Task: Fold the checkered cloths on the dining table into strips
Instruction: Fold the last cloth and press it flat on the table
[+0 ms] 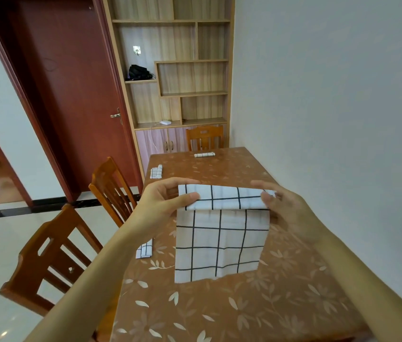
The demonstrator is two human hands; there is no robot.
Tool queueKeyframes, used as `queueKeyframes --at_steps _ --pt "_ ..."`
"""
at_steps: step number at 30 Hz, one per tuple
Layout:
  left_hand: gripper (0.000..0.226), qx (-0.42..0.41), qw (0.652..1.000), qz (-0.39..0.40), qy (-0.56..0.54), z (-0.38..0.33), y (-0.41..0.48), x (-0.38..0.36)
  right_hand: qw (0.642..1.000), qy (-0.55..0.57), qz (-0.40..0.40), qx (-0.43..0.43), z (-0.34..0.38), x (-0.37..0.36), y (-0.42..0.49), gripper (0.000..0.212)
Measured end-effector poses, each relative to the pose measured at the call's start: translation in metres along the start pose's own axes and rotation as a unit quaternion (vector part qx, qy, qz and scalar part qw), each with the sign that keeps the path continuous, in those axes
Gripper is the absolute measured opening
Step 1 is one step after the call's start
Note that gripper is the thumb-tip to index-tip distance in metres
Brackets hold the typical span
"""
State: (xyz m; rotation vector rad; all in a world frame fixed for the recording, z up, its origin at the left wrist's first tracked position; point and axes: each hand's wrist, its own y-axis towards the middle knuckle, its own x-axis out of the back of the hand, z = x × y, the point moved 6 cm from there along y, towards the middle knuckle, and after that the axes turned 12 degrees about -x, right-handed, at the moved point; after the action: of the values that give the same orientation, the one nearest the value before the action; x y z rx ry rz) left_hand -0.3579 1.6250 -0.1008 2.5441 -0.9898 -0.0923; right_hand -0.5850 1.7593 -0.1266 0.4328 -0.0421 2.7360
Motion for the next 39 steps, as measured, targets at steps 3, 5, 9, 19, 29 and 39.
queueKeyframes --at_steps 3,5,9,19,29,39 --pt "0.023 -0.019 0.999 -0.016 0.043 -0.003 0.002 0.002 0.999 0.037 0.004 -0.005 0.003 -0.004 -0.001 0.043" --pt "0.021 -0.028 0.998 -0.016 0.056 -0.004 0.001 0.001 0.999 0.044 0.002 0.012 0.007 -0.005 -0.004 0.023" --pt "0.032 0.029 0.998 0.0 0.057 0.01 0.0 -0.001 0.995 0.055 -0.058 0.054 0.014 -0.002 -0.005 0.021" --pt "0.033 0.141 0.987 0.009 -0.078 0.025 0.0 -0.007 0.991 0.019 -0.06 0.119 0.014 0.001 -0.001 0.057" --pt "0.05 0.054 0.996 -0.062 0.047 0.021 0.0 0.011 0.997 0.07 -0.006 -0.038 -0.011 -0.006 0.008 0.072" --pt "0.052 0.233 0.971 0.015 -0.045 0.041 -0.011 -0.003 0.994 0.093 -0.059 0.001 -0.004 -0.004 0.001 0.023"
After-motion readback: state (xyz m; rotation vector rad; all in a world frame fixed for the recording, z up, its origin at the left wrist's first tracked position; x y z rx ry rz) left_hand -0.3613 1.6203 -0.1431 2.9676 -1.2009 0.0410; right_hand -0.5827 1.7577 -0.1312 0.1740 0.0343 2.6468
